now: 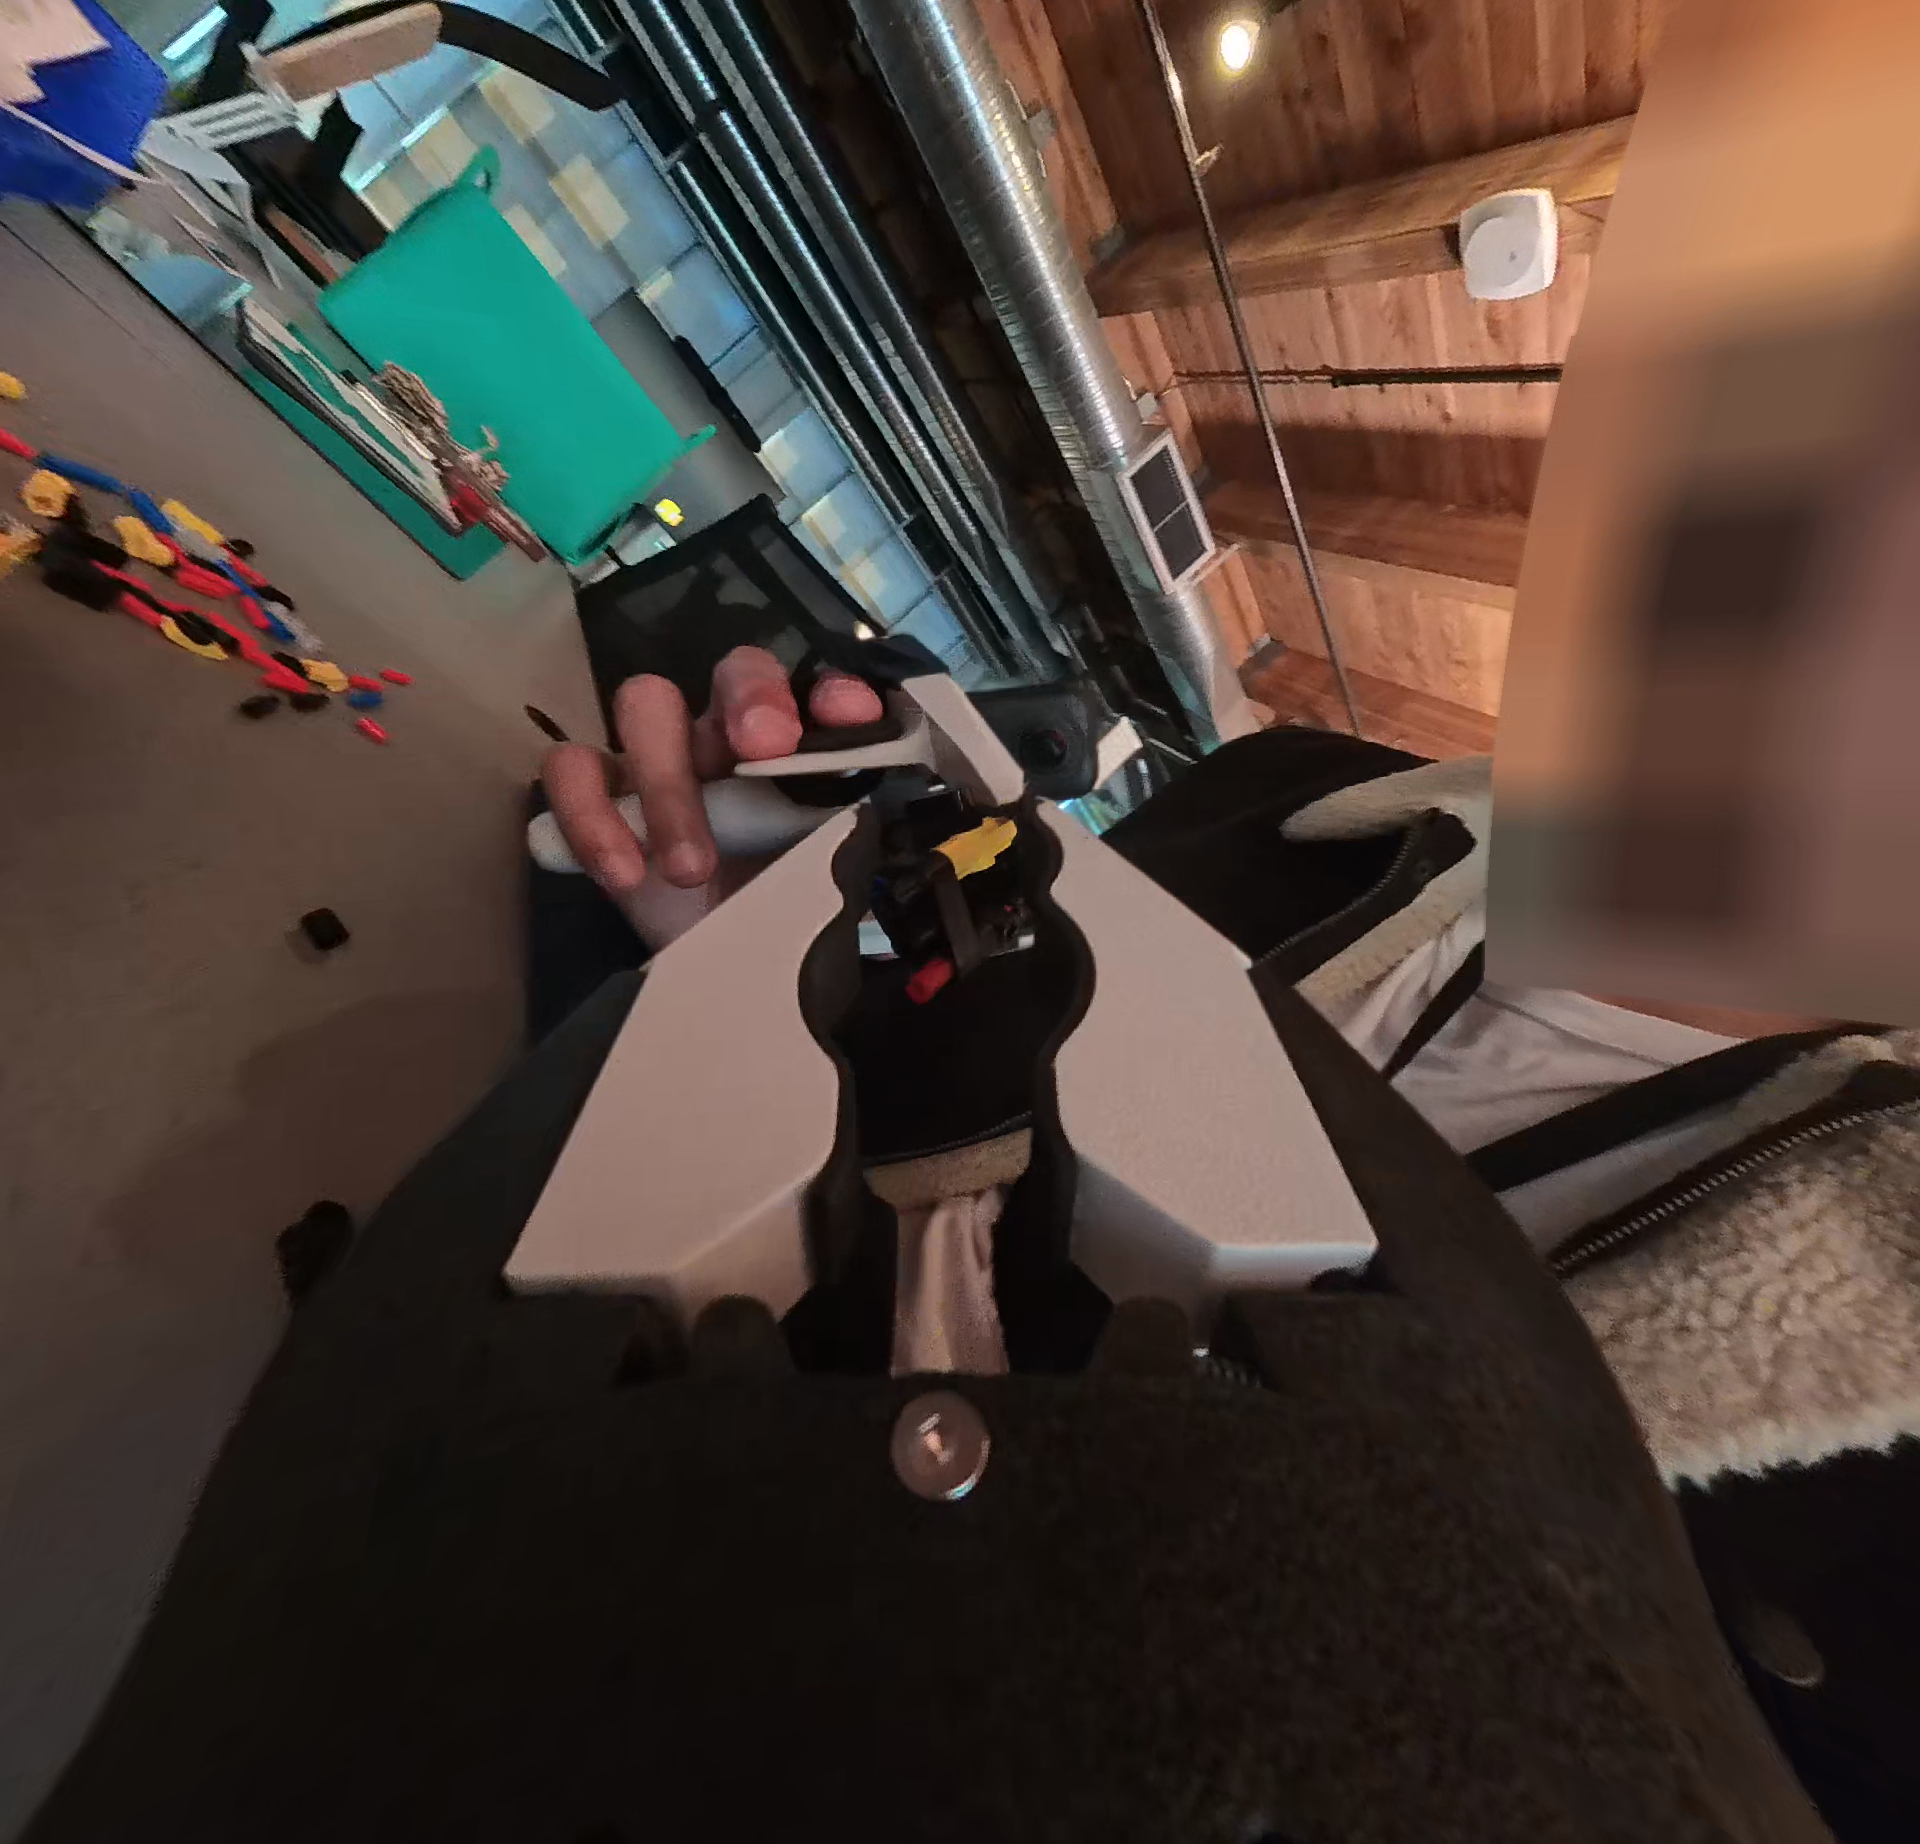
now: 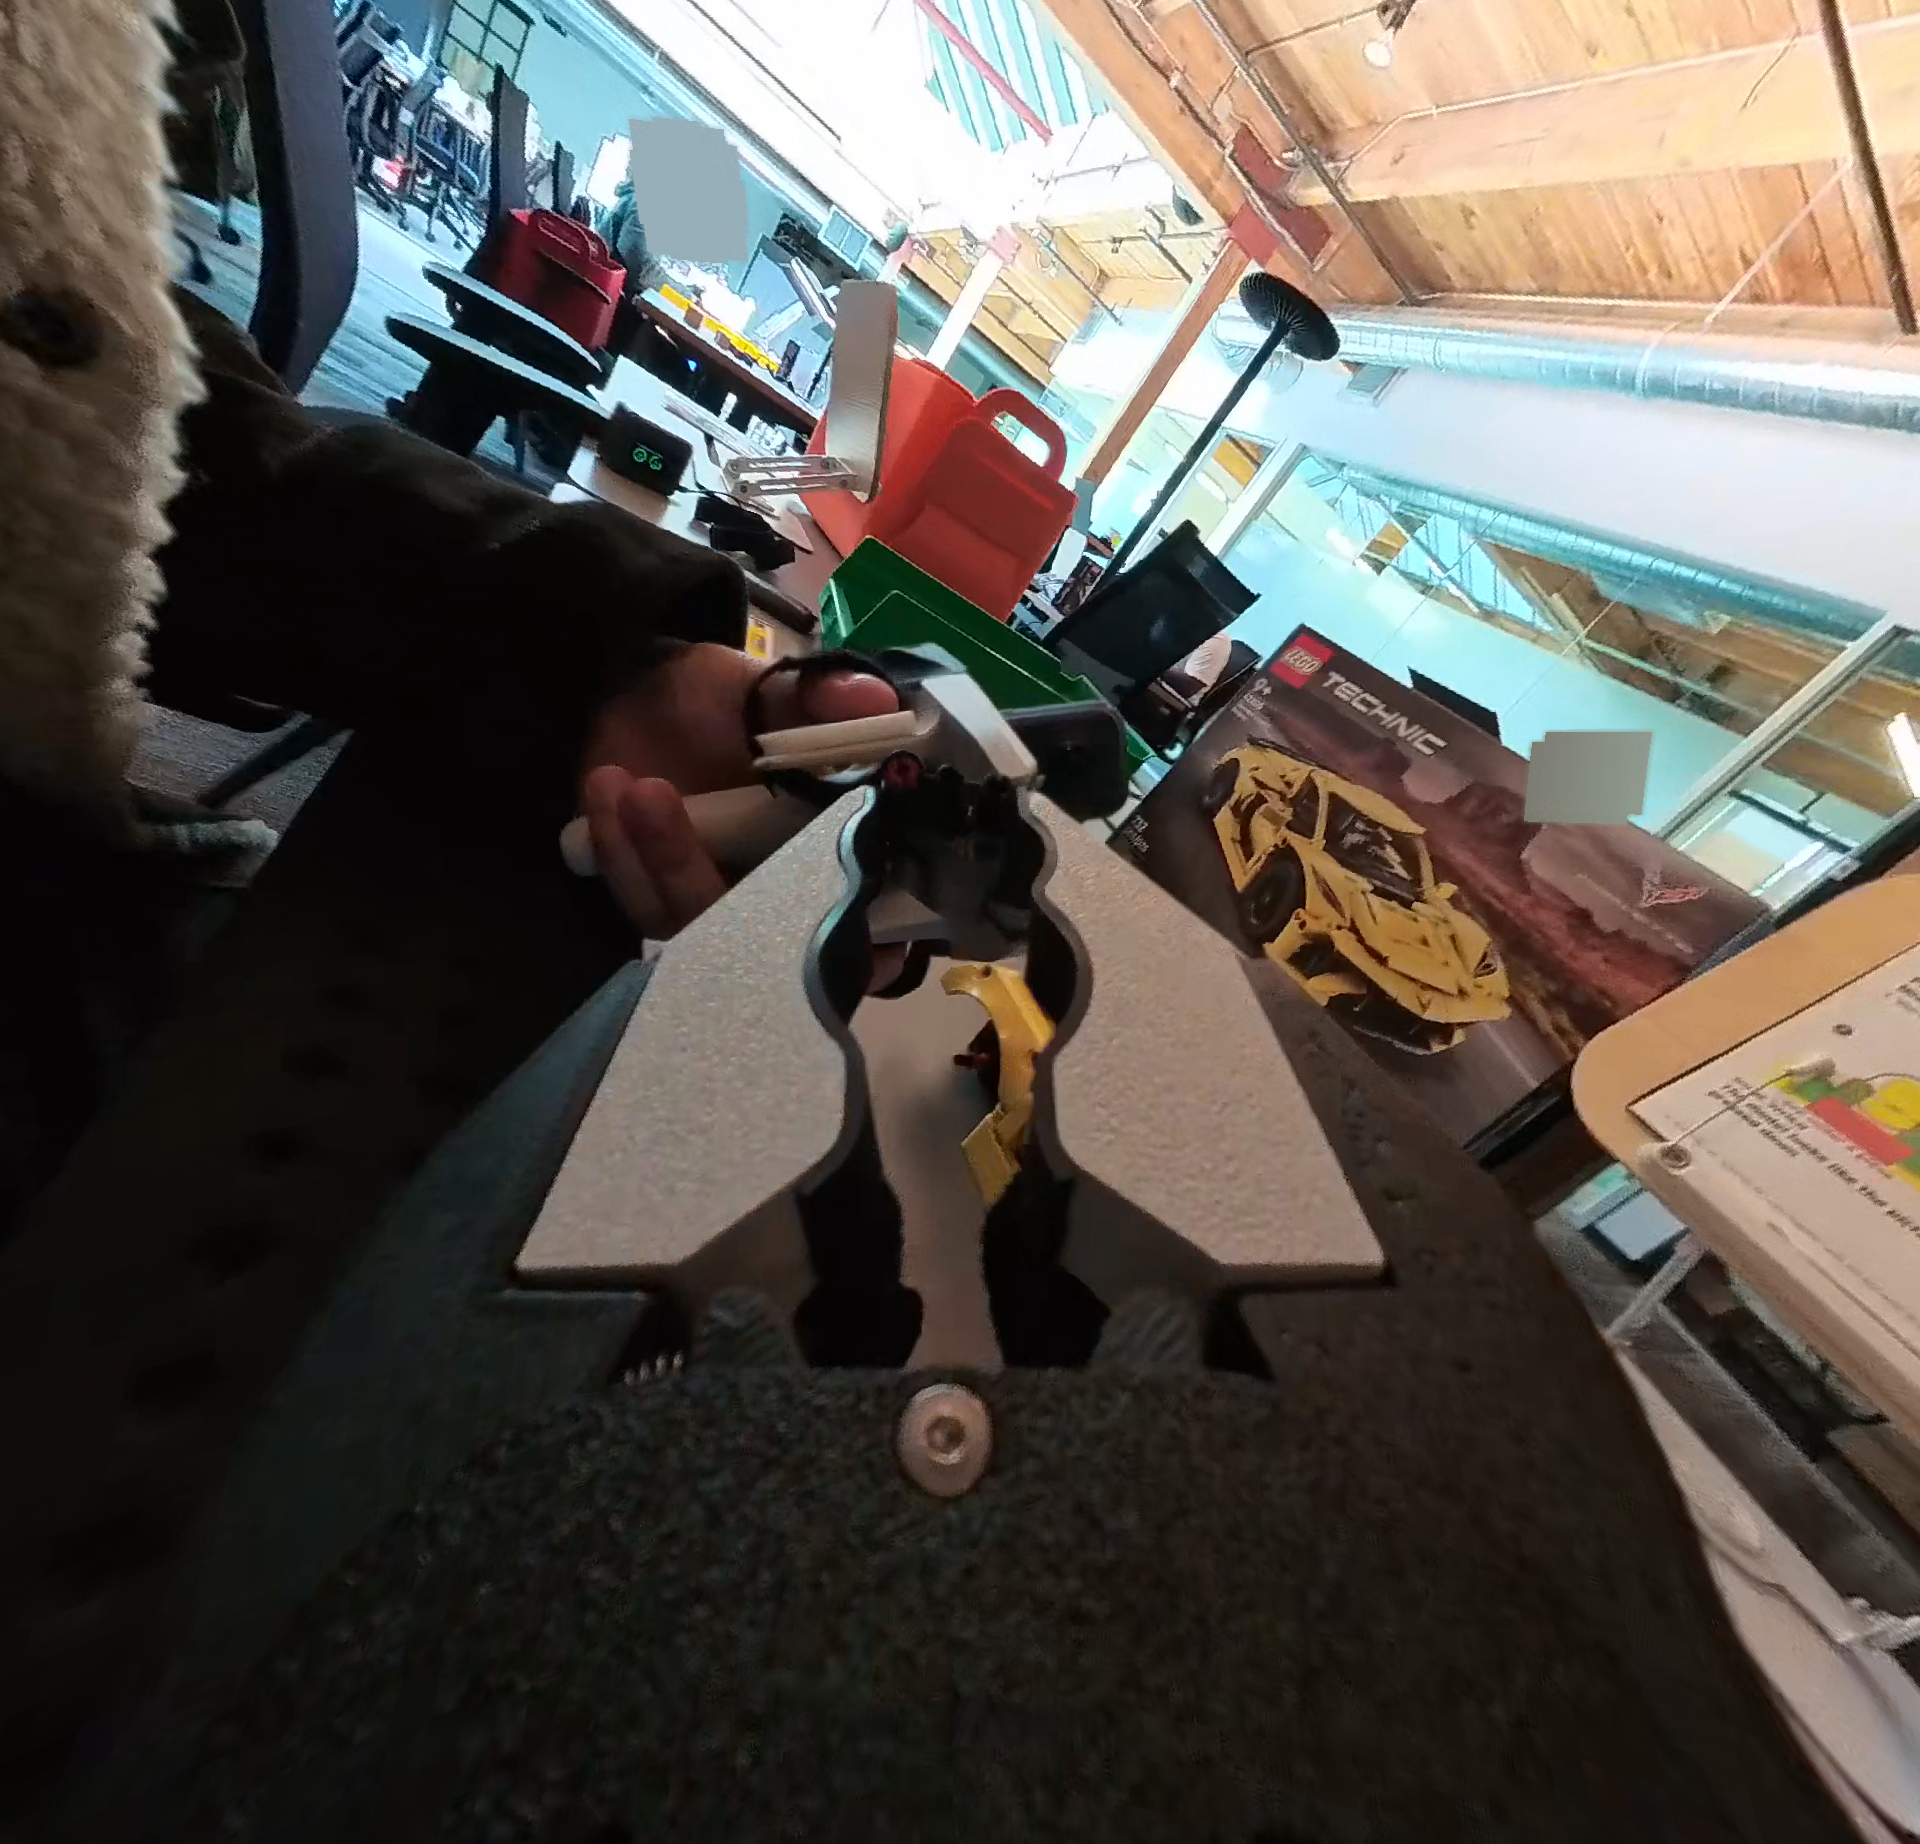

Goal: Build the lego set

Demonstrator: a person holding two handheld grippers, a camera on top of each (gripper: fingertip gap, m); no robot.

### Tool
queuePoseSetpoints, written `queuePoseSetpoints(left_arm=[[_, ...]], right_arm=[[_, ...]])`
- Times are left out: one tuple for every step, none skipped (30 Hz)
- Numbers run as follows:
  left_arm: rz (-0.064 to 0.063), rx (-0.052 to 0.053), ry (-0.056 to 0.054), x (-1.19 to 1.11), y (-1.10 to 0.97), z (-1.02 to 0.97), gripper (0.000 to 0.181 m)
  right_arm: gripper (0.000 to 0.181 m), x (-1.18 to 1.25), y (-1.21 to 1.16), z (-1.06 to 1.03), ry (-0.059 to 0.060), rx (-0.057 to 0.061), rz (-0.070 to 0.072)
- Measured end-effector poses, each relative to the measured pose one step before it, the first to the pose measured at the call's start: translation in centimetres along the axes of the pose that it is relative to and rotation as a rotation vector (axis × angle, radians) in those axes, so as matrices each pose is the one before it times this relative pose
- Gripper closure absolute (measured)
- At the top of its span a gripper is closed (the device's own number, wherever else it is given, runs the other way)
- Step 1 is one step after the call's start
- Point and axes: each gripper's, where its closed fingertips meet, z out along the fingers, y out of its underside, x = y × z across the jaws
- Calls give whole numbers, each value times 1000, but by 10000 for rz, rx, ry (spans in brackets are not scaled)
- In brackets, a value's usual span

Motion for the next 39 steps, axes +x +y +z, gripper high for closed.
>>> queuePoseSetpoints(left_arm=[[-160, 25, 123, 53, -41, -33, 154], [-154, 56, 150, 99, -95, -49, 154], [-146, 47, 185, 156, -105, -57, 154], [-114, -5, 154, 157, 0, -27, 154], [-55, -49, 97, 87, 72, 31, 154], [-19, -61, 58, 41, 64, 26, 154], [-36, -44, -86, -243, -27, -63, 154], [-184, 105, -297, -721, -309, -299, 152], [-302, 381, -125, -498, -688, -467, 145], [-184, 417, 152, 92, -709, -412, 144], [11, 139, 163, 291, -240, -121, 144], [112, -185, 152, 353, 333, 202, 144], [108, -398, 179, 368, 694, 431, 144], [65, -444, 244, 434, 764, 509, 144], [46, -371, 172, 279, 641, 478, 144], [61, -241, -4, -24, 404, 346, 144], [27, -107, -66, -102, 186, 200, 144], [-23, -35, 11, 7, 68, 86, 144], [-28, -9, 131, 204, 47, 30, 145], [-23, 24, 158, 253, -12, -32, 149], [-15, 64, 74, 119, -76, -101, 154], [-12, 73, -67, -108, -121, -129, 158], [1, 71, -165, -245, -101, -108, 158], [32, 44, -179, -258, -67, -67, 158], [59, -13, -207, -318, 36, 10, 159], [99, -56, -254, -394, 105, 75, 162], [106, -15, -234, -328, 37, 19, 162], [54, 78, -210, -285, -125, -115, 162], [47, 106, -264, -377, -177, -161, 162], [84, 58, -289, -387, -131, -146, 163], [96, -1, -247, -303, -56, -109, 163], [66, 8, -175, -192, -63, -106, 164], [79, 62, -119, -83, -129, -126, 164], [174, 57, -117, -5, -121, -96, 165], [225, -15, -82, 99, -26, -24, 165], [205, -35, -19, 172, 26, 29, 165], [191, -19, -75, 39, 11, 26, 165], [161, -33, -172, -110, 20, -12, 165], [124, -5, -239, -258, -40, -80, 165]], right_arm=[[159, -59, -16, 55, 60, -34, -206], [160, -33, 3, 44, 77, -75, -273], [160, -62, -46, 29, 58, -68, -225], [160, -82, -95, 9, 23, 1, -128], [160, -69, -129, 2, -7, 51, -11], [160, 20, -158, -44, 3, 84, 44], [160, 121, -271, -108, 65, 138, 56], [160, 352, -478, -205, 192, 250, 40], [160, 405, -261, -205, 174, 159, 122], [160, 294, 79, -118, 77, 31, 222], [160, 105, 116, 4, -40, 14, 248], [160, 20, 30, 57, -22, 26, 101], [160, -74, 108, 74, -29, -61, -11], [160, -165, 147, 98, -77, -70, -10], [160, -201, 91, 126, -113, -32, 44], [160, -201, 77, 142, -103, -18, 50], [160, -95, 157, 150, -50, -64, 26], [160, -32, 170, 127, -19, -63, 18], [159, 73, 74, 56, 41, -18, 32], [159, 140, 312, 21, 56, -140, 45], [160, 125, 140, -32, 24, -28, 100], [160, 136, 90, -43, 15, -6, 172], [160, 93, 321, 10, 12, -148, 37], [160, 80, 266, 36, 72, -150, -101], [160, -56, 140, 48, 27, -133, -149], [160, -172, 106, 82, -21, -103, -160], [160, -188, 384, 140, -18, -259, -229], [160, 71, 292, 76, 137, -231, -291], [160, 144, 497, 42, 112, -376, -252], [160, 89, 511, 28, 74, -352, -270], [160, 35, 401, 23, 65, -279, -295], [161, 13, 311, 43, 84, -264, -299], [161, 64, 261, 56, 135, -218, -128], [161, 60, 284, 54, 134, -206, 248], [161, -30, 109, -30, 8, -92, 606], [159, -7, -39, -102, -31, 40, 751], [153, 201, 95, -124, 46, -25, 729], [146, 293, 265, -135, 31, -175, 677], [140, 143, 152, -162, -158, -136, 679]])
